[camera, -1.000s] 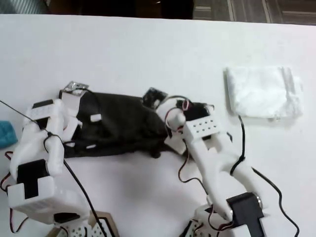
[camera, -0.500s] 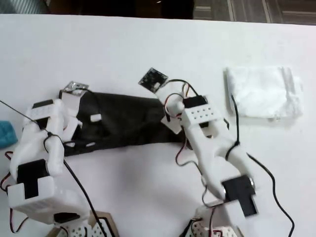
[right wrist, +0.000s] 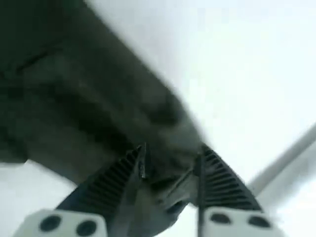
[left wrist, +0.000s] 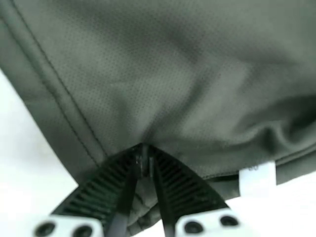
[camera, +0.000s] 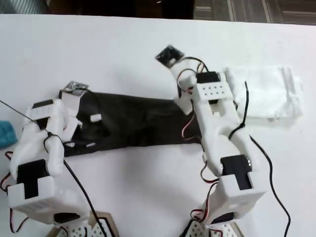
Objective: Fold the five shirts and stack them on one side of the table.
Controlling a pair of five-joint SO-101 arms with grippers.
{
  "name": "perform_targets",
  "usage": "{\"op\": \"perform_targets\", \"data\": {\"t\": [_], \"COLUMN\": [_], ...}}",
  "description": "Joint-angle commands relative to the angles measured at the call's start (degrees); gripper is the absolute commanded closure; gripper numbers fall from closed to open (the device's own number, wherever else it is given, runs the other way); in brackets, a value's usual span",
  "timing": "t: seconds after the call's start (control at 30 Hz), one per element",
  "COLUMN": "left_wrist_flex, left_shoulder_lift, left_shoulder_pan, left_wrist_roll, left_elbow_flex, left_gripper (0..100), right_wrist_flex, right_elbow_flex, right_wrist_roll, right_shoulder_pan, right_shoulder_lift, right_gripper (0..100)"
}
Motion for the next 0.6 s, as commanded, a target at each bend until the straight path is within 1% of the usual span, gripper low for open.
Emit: {"op": "perform_targets", "data": {"t": [0.0, 0.17, 0.3, 0.37, 0.43, 0.57], "left_wrist_flex": [-1.32, -1.32, -1.32, -1.32, -1.32, -1.32], "left_shoulder_lift": [0.00, 0.00, 0.00, 0.00, 0.00, 0.00], "left_shoulder_pan": [-1.67, -1.67, -1.67, -1.67, -1.67, -1.67], "left_wrist_roll": [-0.35, -0.35, -0.35, -0.35, -0.35, -0.35], "left_elbow_flex": [0.22, 0.22, 0.13, 0.13, 0.13, 0.13], "left_gripper": [97, 97, 97, 97, 97, 97], "right_wrist_flex": [9.19, 14.73, 15.25, 11.12, 4.26, -9.89], "right_elbow_flex": [-1.58, 5.54, 19.43, 27.87, 34.64, 41.41], "right_wrist_roll": [0.35, 4.31, 8.18, 9.14, 9.14, 9.14], "right_shoulder_pan": [-1.45, -2.33, -6.29, -8.92, -10.59, -11.03], "right_shoulder_lift": [-5.85, -15.52, -24.22, -26.33, -26.68, -24.57], "right_gripper": [96.8, 97.8, 97.8, 97.8, 97.8, 97.8]}}
